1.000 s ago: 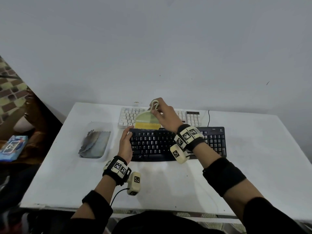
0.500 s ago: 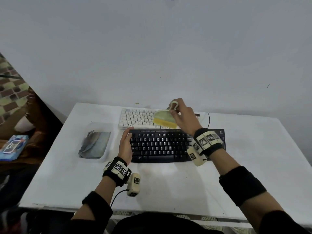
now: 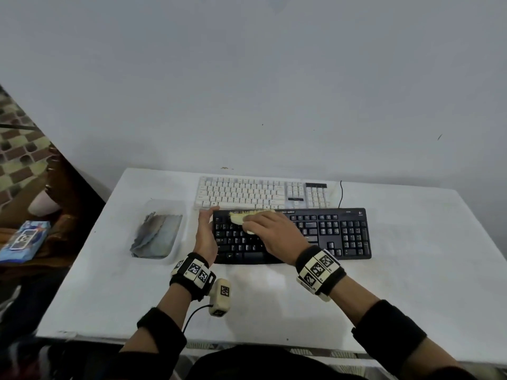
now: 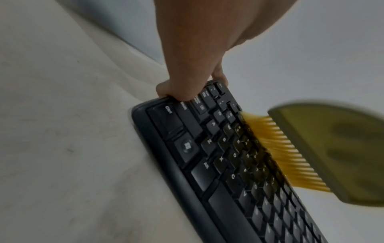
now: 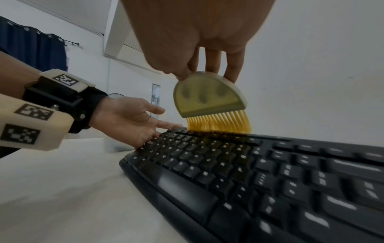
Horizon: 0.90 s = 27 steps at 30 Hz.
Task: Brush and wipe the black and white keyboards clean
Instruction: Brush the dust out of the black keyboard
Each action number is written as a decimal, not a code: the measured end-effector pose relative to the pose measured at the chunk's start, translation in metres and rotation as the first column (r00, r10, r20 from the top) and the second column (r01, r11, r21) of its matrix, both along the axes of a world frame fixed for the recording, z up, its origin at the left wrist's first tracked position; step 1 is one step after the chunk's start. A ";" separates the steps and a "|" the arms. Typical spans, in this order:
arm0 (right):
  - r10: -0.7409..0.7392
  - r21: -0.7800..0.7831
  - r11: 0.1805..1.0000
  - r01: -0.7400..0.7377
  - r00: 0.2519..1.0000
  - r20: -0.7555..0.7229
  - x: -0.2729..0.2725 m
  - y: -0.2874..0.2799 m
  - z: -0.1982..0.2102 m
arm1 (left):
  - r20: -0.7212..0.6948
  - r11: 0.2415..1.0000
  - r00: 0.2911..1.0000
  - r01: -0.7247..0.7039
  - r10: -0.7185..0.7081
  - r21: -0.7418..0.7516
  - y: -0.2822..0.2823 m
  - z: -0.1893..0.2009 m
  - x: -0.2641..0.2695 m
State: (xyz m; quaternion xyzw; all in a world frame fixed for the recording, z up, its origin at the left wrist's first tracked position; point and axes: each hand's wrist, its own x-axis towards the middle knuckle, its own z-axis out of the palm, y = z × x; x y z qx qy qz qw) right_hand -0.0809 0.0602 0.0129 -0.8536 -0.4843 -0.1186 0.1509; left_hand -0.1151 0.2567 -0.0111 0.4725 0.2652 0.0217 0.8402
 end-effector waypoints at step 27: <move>-0.061 0.100 0.993 0.062 0.998 -0.016 -0.015 -0.029 0.004 | -0.044 0.999 0.998 0.034 -0.034 0.003 0.003 -0.008 0.002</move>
